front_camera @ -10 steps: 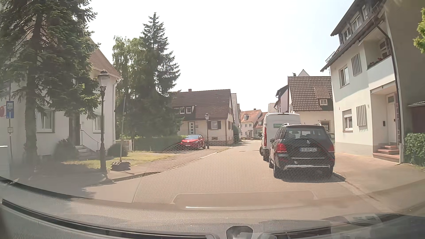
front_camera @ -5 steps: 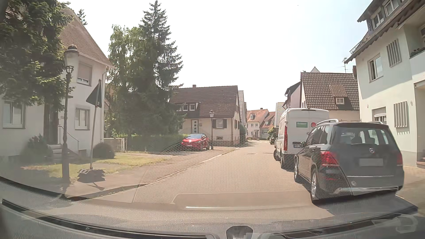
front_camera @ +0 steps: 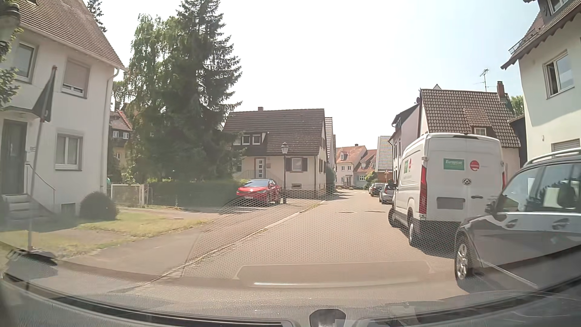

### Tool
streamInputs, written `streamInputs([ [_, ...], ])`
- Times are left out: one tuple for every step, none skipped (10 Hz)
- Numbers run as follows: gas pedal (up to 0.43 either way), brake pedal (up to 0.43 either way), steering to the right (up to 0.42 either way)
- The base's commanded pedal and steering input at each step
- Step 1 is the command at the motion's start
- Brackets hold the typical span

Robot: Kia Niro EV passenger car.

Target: Follow the waypoints while adhering to traffic rules and regulations

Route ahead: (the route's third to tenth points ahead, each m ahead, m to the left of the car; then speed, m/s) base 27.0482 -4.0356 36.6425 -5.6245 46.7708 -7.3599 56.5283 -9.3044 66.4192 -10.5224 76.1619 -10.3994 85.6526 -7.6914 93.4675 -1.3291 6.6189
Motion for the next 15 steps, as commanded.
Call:
streamInputs([
  [0.098,0.000,0.035],
  [0.098,0.000,0.042],
  [0.098,0.000,0.047],
  [0.098,0.000,0.051],
  [0.098,0.000,0.054],
  [0.098,0.000,0.059],
  [0.098,0.000,0.061],
  [0.098,0.000,0.063],
  [0.098,0.000,0.063],
  [0.098,0.000,0.063],
  [0.098,0.000,0.062],
  [0.098,0.000,0.061],
  [0.098,0.000,0.061],
  [0.098,0.000,0.060],
  [0.098,0.000,0.057],
])
